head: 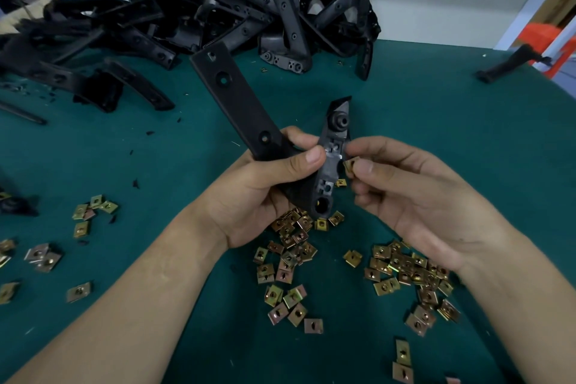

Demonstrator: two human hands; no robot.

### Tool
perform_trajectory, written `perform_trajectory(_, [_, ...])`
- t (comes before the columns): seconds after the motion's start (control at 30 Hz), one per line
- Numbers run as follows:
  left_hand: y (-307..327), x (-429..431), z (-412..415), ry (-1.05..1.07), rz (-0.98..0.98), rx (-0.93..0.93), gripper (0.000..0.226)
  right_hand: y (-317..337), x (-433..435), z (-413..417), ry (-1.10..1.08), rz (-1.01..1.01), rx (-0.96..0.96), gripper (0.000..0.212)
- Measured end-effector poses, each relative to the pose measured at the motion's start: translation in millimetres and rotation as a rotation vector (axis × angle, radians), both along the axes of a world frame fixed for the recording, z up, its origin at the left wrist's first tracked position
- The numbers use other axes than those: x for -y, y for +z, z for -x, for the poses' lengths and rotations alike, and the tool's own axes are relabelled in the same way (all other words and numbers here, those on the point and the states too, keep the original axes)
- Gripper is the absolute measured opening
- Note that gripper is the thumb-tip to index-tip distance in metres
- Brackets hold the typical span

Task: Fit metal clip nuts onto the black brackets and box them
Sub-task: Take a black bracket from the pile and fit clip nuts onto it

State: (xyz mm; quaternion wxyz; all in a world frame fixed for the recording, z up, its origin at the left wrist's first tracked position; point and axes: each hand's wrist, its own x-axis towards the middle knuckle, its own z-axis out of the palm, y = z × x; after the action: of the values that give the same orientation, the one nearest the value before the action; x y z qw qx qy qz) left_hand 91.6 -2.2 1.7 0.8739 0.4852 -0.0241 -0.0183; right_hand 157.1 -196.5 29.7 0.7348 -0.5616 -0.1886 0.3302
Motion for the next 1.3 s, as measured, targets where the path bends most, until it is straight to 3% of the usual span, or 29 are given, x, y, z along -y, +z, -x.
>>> perform_trajectory(0.27, [1.7, 1.8, 1.3, 0.004, 0.032, 0.016, 0.014, -1.1, -9.6, 8.7, -0.116, -0.134, -0.077, 0.011])
perform_trajectory(0.47, [3.0, 1.5, 2.2, -0.006, 0.035, 0.014, 0.02, 0.4, -7.6, 7.4, -0.128, -0.108, -0.001, 0.015])
perform_trajectory(0.67, [2.7, 2.2, 4.0, -0.028, 0.032, 0.016, 0.011, -0.8, -8.9, 9.7, -0.13, -0.109, 0.049, 0.014])
perform_trajectory(1.1, [1.8, 0.1, 5.0, -0.107, -0.149, 0.011, 0.035, 1.6, -5.6, 11.9, -0.049, -0.037, 0.103, 0.024])
perform_trajectory(1.3, [1.8, -1.7, 3.9, -0.074, -0.163, 0.034, 0.024, 1.8, -9.2, 13.7, -0.067, -0.022, 0.094, 0.023])
